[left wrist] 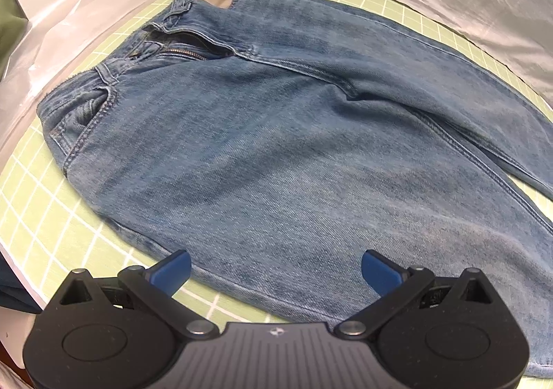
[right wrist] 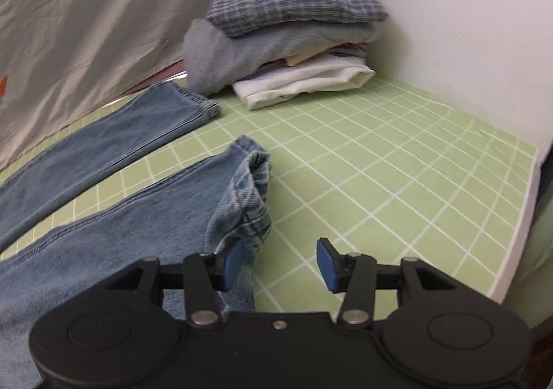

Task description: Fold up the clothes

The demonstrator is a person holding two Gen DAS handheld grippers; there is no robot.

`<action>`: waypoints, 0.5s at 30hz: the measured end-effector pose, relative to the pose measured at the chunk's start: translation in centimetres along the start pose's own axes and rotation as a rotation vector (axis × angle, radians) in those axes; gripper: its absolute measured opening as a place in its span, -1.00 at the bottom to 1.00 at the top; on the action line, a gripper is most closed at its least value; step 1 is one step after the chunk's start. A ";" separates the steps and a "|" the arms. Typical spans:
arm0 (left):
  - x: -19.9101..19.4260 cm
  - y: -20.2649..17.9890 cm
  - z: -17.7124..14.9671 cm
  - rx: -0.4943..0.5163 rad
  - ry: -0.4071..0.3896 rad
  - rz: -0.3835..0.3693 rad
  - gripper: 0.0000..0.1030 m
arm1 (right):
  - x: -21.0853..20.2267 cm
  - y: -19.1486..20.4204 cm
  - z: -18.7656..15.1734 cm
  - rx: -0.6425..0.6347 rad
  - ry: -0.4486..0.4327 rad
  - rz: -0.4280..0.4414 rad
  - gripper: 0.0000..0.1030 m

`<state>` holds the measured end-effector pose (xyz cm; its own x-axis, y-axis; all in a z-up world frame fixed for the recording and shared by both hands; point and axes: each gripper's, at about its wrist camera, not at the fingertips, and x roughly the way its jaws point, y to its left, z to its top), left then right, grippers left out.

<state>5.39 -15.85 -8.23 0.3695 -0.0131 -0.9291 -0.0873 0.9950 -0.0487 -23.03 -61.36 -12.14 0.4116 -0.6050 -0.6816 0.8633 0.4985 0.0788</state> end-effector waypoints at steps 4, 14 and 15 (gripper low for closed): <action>0.0 -0.5 -0.2 0.009 0.000 -0.011 1.00 | 0.8 1.1 0.3 -0.030 0.023 0.083 -0.10; 0.2 -0.1 -0.5 -0.011 0.008 -0.012 1.00 | 0.8 3.9 0.4 -0.154 0.037 0.197 -0.73; 0.1 0.1 -0.5 -0.014 0.007 -0.010 1.00 | 0.5 3.6 0.5 -0.140 0.026 0.185 -0.77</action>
<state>4.91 -15.80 -8.53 0.3639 -0.0236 -0.9311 -0.0970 0.9933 -0.0631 -19.59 -60.22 -11.84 0.5496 -0.4799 -0.6839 0.7244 0.6816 0.1039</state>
